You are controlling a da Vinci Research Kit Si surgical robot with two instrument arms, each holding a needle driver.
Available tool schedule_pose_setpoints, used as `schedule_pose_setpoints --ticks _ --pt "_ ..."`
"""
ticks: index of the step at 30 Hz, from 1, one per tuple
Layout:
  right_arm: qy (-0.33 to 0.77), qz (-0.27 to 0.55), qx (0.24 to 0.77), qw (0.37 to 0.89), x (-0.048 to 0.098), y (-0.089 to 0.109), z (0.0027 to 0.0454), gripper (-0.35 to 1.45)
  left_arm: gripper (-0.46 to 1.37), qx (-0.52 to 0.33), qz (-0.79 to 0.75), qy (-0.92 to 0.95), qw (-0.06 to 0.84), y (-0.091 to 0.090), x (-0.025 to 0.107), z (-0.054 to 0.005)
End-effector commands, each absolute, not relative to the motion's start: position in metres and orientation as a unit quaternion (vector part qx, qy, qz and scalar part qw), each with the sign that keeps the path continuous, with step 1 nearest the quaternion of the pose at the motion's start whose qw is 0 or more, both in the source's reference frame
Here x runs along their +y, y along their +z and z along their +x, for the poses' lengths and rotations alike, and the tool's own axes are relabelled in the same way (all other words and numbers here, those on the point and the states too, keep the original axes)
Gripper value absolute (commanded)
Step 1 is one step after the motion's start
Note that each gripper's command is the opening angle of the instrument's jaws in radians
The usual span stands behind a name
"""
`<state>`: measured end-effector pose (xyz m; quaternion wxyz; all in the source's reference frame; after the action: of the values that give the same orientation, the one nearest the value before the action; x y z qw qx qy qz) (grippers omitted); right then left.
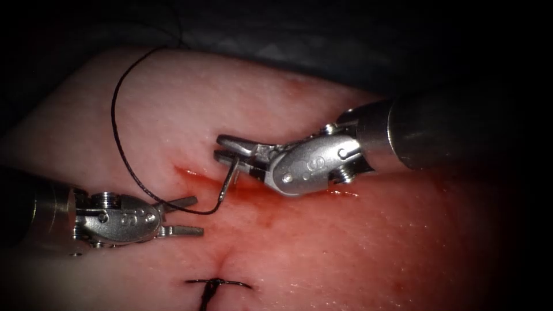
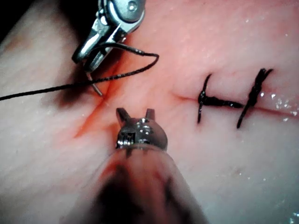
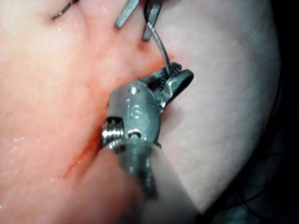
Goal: Wound Closure
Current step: Throw the needle through the top side of the incision with the right tool
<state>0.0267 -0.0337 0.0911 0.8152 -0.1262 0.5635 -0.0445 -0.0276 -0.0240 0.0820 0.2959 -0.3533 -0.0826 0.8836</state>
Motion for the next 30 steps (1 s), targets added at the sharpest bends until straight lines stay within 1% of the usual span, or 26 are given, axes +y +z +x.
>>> schedule_pose_setpoints --ticks 1,4,8,15,20,26,30 --pt "-0.046 -0.13 0.564 0.814 -0.0337 0.0909 0.0267 -0.35 0.19 -0.084 -0.354 0.883 0.295 0.082 -0.024 -0.0276" --pt "-0.049 -0.131 0.564 0.814 -0.0336 0.0904 0.0266 -0.35 0.06 -0.08 -0.359 0.882 0.294 0.0821 -0.0239 -0.0276" --pt "-0.055 -0.134 0.564 0.813 -0.0332 0.0895 0.0264 -0.35 0.03 -0.079 -0.36 0.882 0.294 0.0821 -0.0238 -0.0277" --pt "-0.075 -0.146 0.561 0.812 -0.0311 0.0878 0.0261 -0.35 0.1 -0.08 -0.36 0.881 0.296 0.0822 -0.0237 -0.0278" --pt "-0.088 -0.154 0.558 0.81 -0.0294 0.0865 0.0259 -0.35 0.12 -0.079 -0.362 0.881 0.296 0.0825 -0.0236 -0.0277" --pt "-0.083 -0.152 0.56 0.81 -0.0278 0.0859 0.0258 -0.35 0.2 -0.08 -0.363 0.879 0.3 0.0831 -0.0234 -0.0276" --pt "-0.084 -0.153 0.56 0.81 -0.0267 0.0856 0.0257 -0.35 0.21 -0.078 -0.365 0.879 0.298 0.0838 -0.0232 -0.0275"
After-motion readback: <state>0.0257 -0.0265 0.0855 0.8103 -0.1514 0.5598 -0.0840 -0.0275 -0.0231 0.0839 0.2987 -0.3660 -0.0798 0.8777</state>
